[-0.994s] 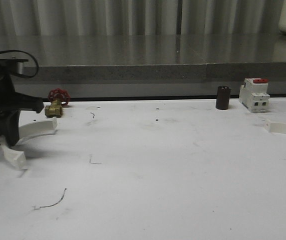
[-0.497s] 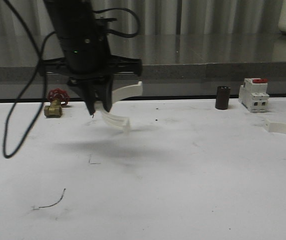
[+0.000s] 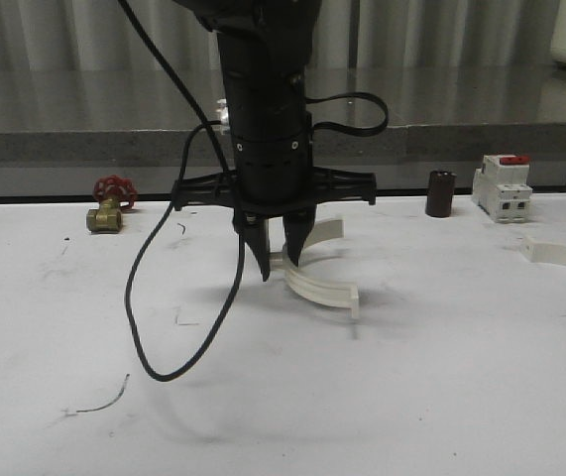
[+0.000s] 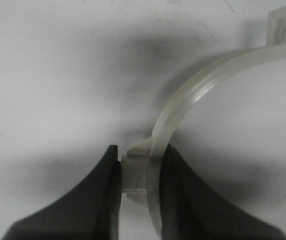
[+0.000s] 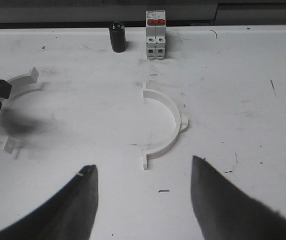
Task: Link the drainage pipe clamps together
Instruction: 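Lift the half-ring clamp with the left gripper and carry it to table center, then lower the clamp onto the table and open the left gripper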
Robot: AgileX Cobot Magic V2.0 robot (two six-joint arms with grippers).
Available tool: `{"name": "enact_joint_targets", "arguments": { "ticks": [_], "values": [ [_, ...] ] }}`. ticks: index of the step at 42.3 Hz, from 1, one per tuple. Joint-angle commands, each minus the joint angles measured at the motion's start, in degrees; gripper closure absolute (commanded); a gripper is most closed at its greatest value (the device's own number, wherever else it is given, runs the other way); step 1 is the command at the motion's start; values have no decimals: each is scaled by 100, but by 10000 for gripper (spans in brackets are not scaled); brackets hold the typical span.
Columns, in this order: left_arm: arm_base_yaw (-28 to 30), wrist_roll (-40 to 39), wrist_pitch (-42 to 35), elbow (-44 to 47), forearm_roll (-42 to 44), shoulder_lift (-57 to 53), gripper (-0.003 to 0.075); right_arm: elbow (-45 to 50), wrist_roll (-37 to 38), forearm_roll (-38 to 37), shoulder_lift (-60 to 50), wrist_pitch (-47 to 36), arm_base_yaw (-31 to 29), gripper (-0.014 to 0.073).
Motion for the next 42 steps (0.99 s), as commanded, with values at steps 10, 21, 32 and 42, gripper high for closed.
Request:
{"name": "enact_joint_targets", "arguments": {
  "ticks": [10,21,32,42],
  "values": [
    [-41,-95,208,-192,68,-227,739,-186,-12,-66,42,-338,-39,149],
    [-41,-95,196,-192,56,-227,609,-186,-12,-66,42,-338,-39,149],
    [-41,-47,185,-192,119,-227,371,-186,-12,-66,42,-338,-39,149],
    [-53,589,712,-575,310,-331,363,-186,-12,-66,42,-338,-39,149]
  ]
}}
